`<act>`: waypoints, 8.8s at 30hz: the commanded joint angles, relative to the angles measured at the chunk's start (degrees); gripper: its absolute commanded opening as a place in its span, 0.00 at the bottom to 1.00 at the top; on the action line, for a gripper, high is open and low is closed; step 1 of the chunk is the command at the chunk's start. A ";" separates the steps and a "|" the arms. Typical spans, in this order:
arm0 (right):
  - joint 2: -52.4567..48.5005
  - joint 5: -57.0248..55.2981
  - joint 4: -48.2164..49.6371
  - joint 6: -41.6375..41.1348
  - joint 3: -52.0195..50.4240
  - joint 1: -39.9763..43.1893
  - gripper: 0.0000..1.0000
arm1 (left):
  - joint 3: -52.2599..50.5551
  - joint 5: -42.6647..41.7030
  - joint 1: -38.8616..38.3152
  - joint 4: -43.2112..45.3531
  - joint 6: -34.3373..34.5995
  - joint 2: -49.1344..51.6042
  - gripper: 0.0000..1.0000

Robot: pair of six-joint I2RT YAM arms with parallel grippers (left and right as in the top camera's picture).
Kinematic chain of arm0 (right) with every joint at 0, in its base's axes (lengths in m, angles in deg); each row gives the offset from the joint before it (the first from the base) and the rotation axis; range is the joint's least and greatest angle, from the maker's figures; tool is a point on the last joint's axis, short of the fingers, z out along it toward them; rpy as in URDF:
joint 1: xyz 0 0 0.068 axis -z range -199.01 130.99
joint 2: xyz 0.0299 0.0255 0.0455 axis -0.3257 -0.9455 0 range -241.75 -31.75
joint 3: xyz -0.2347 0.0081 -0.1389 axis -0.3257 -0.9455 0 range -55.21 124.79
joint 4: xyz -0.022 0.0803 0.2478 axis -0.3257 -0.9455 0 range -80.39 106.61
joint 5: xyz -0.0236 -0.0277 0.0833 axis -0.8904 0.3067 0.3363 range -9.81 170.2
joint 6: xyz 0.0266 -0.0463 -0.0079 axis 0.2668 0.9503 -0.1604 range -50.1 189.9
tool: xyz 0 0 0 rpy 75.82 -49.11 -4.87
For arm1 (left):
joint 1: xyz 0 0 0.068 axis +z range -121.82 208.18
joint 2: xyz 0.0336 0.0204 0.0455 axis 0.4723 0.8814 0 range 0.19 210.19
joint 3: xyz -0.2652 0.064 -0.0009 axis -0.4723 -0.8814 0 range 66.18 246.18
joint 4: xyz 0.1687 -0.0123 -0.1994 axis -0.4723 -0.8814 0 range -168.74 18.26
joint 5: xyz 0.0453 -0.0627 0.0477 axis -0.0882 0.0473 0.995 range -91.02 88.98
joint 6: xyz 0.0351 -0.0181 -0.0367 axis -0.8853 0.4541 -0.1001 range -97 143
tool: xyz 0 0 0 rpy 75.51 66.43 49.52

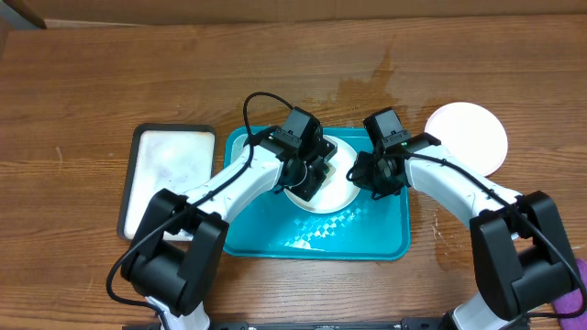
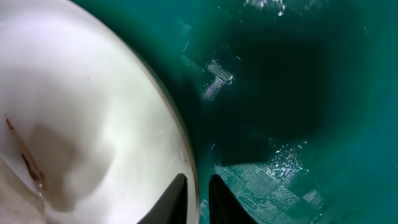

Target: Clean dirty plates on tray and stack at the side

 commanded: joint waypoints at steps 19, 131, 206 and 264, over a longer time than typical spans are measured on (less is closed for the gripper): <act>-0.39 1.55 0.76 -0.72 -1.09 -0.28 0.04 | 0.52 1.55 -0.37 0.44 -3.91 2.25 0.04; -0.39 3.04 2.32 -1.55 -1.27 -0.28 0.04 | 16.98 1.31 -0.31 -16.98 -4.07 13.00 0.04; -0.39 2.60 1.90 -1.57 -1.27 -0.28 0.04 | 9.03 25.33 -0.26 3.54 -1.03 17.59 0.04; -0.39 2.60 1.90 -1.53 -1.27 -0.28 0.32 | 5.14 17.44 40.85 -29.88 16.72 -15.56 0.17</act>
